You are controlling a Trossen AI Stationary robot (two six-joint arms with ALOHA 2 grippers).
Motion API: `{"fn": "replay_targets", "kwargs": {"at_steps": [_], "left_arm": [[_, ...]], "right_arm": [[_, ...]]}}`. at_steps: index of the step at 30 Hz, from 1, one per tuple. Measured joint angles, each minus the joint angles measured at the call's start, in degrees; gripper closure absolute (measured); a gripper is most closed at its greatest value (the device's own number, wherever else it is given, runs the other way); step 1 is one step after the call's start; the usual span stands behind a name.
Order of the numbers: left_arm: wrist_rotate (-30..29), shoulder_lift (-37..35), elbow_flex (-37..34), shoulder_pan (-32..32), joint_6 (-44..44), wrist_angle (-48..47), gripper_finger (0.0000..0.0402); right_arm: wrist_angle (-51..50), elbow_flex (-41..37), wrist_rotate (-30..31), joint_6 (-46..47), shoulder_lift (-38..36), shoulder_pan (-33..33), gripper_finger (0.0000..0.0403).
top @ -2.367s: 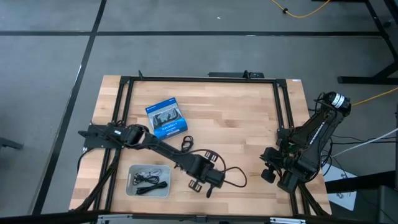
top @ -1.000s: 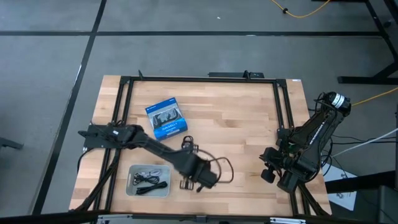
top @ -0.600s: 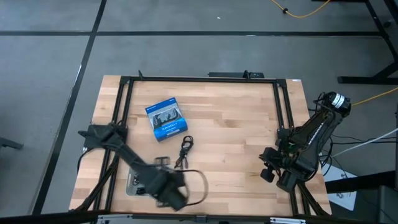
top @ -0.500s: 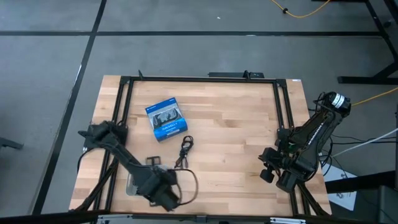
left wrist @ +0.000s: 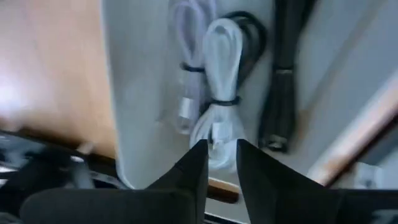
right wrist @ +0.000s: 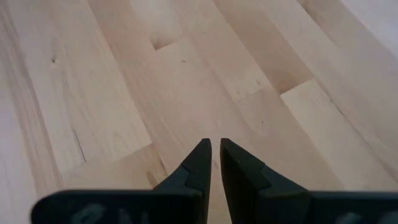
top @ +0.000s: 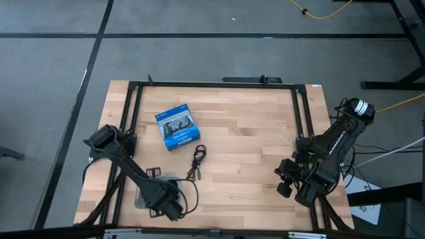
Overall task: Pick and place USB-C Cables
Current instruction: Put the white usb cable into the white bin, then put the black usb cable into the white bin
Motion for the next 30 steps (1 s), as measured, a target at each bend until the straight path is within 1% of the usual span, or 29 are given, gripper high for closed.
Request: {"fn": "replay_targets", "kwargs": {"at_steps": [3, 6, 8, 9, 10, 13, 15, 16, 18, 20, 23, 25, 27, 30], "left_arm": [[1.05, -0.05, 0.15, 0.68, -0.92, 0.1, 0.0311], [1.32, -0.02, 1.63, 1.27, -0.95, -0.11, 0.0305], [0.17, -0.02, 3.26, 1.74, -1.35, -0.14, 0.0305], [-1.73, -0.03, 4.48, 2.06, -1.78, -0.16, 0.0305], [-4.89, -0.16, 5.81, 2.4, -2.02, -0.18, 0.0305], [-17.43, -0.26, 10.33, 3.61, -2.46, -0.13, 0.0305], [-26.44, -0.3, 12.43, 4.97, -6.59, 0.17, 0.0305], [-29.7, -0.34, 12.89, 6.08, -9.55, 0.76, 0.0305], [-32.98, -0.39, 12.61, 9.34, -14.06, 2.91, 0.0305], [-33.23, 0.09, 11.54, 13.03, -13.21, 6.97, 0.0305], [-31.0, 1.78, 10.67, 18.2, -4.18, 14.72, 0.0305], [-28.21, 2.99, 10.67, 21.34, 1.83, 17.59, 0.0305], [-24.25, 4.22, 10.67, 24.21, 5.29, 17.73, 0.0305], [-19.85, 5.66, 10.56, 27.46, 7.38, 15.34, 0.0305]], "right_arm": [[0.13, 0.0, 0.0, 0.01, 0.0, -0.04, 0.0362], [0.15, 0.0, 0.02, 0.02, 0.0, -0.04, 0.0362], [0.13, 0.0, 0.06, 0.0, 0.0, -0.04, 0.0362], [0.13, 0.0, 0.11, 0.0, 0.0, -0.09, 0.0362], [0.13, 0.0, 0.11, -0.05, 0.0, -0.18, 0.0362], [0.11, 0.0, 0.11, -0.11, 0.0, -0.48, 0.0362], [0.11, 0.0, 0.11, -0.13, -0.01, -0.72, 0.0362], [0.11, 0.0, 0.11, -0.15, -0.02, -0.74, 0.0362], [0.09, 0.0, 0.11, -0.19, -0.02, -0.74, 0.0362], [0.03, 0.0, 0.11, -0.26, -0.02, -0.74, 0.0362], [-0.53, 0.0, 0.09, -0.81, -0.02, -0.74, 0.0362], [-0.3, 0.0, 0.07, -2.29, -0.02, -0.74, 0.0362], [-0.13, 0.0, 0.08, -3.21, -0.04, -0.72, 0.0362], [-0.2, 0.0, 0.07, -3.26, -0.04, -0.72, 0.0362]]}}
